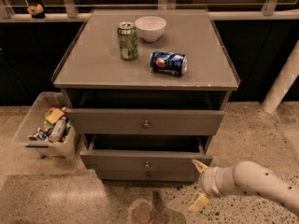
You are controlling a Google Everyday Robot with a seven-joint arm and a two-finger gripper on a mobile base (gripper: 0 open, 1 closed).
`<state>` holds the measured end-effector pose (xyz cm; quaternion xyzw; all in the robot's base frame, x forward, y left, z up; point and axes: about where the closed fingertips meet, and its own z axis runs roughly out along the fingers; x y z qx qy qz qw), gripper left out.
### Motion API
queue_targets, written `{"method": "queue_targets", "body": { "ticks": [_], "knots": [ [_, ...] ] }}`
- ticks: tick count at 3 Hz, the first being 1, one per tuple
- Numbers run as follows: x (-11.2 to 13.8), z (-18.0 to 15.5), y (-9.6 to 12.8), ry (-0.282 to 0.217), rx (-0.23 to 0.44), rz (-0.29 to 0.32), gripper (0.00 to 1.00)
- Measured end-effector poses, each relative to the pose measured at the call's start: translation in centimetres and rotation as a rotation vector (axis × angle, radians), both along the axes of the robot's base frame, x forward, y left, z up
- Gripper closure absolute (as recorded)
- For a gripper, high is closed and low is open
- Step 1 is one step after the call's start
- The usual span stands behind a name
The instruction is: Close middle drawer
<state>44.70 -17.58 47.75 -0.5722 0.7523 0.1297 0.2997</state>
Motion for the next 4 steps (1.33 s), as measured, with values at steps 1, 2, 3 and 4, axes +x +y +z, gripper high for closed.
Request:
{"method": "queue_targets", "body": {
  "ticks": [1,2,3,4],
  "knots": [
    [1.7,-1.7,-0.2,0.08,-0.007,0.014,0.0],
    [3.4,-4.4,-0.5,0.223,-0.038,0.05,0.0],
    [5.5,-6.9,-0.6,0.349,-0.05,0.079,0.0],
    [7.3,-8.1,-0.9,0.392,-0.043,0.061,0.0]
  ]
}}
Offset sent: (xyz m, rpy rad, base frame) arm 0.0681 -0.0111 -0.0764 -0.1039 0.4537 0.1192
